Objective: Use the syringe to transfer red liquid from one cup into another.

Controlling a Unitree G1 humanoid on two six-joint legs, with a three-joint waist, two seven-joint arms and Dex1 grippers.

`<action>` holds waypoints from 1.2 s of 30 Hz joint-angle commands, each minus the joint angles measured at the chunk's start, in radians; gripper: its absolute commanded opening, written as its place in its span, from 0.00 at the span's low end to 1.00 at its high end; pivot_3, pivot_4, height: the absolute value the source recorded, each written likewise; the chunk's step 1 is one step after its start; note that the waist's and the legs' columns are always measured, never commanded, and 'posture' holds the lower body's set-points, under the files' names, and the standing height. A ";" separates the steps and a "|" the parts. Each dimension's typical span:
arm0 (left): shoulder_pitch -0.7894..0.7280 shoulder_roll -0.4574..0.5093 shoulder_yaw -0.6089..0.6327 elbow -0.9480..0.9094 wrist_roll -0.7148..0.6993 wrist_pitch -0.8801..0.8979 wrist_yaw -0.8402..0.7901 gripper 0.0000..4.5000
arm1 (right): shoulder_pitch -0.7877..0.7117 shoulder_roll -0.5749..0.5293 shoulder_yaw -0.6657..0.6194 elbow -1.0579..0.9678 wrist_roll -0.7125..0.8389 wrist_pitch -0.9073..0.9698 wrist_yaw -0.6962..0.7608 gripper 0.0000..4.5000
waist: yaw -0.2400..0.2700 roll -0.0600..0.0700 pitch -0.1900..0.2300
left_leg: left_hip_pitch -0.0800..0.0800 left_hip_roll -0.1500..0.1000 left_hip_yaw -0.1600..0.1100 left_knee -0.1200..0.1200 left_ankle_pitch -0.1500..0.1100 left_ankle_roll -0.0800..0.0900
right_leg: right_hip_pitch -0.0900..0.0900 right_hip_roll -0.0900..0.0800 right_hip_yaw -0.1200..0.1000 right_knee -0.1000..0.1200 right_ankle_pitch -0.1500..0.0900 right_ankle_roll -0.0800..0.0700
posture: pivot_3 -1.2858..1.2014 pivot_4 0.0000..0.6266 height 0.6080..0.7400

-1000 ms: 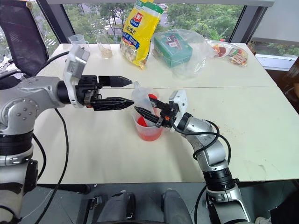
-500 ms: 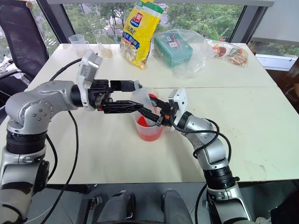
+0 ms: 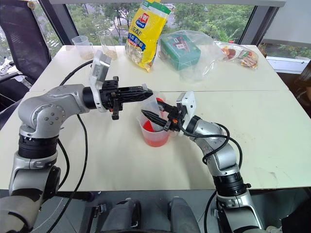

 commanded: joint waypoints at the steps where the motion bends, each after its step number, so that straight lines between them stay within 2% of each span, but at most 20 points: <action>1: -0.063 -0.005 0.019 -0.008 0.006 -0.046 -0.006 0.02 | 0.000 -0.022 0.045 -0.019 0.005 0.041 0.035 0.32 | 0.000 0.000 0.000 | 0.000 0.000 0.000 0.000 0.000 0.000 | 0.000 0.000 0.000 0.000 0.000 0.000 | 0.52 0.24 1.00; 23: -0.183 0.053 0.103 0.108 0.013 -0.076 -0.014 0.02 | 0.005 -0.056 0.074 -0.006 0.006 0.074 0.062 0.32 | 0.000 0.000 0.000 | 0.000 0.000 0.000 0.000 0.000 0.000 | 0.000 0.000 0.000 0.000 0.000 0.000 | 0.52 0.24 1.00; 35: -0.156 0.064 0.099 0.101 -0.004 -0.054 -0.025 0.02 | -0.019 -0.049 0.054 -0.028 0.028 0.089 0.047 0.32 | -0.001 0.000 0.000 | 0.000 0.000 0.000 0.000 0.000 0.000 | 0.000 0.000 0.000 0.000 0.000 0.000 | 0.52 0.24 1.00; 36: -0.146 0.067 0.095 0.098 -0.004 -0.050 -0.026 0.16 | -0.025 -0.046 0.049 -0.034 0.035 0.094 0.044 0.32 | -0.001 0.000 0.000 | 0.000 0.000 0.000 0.000 0.000 0.000 | 0.000 0.000 0.000 0.000 0.000 0.000 | 0.52 0.24 1.00</action>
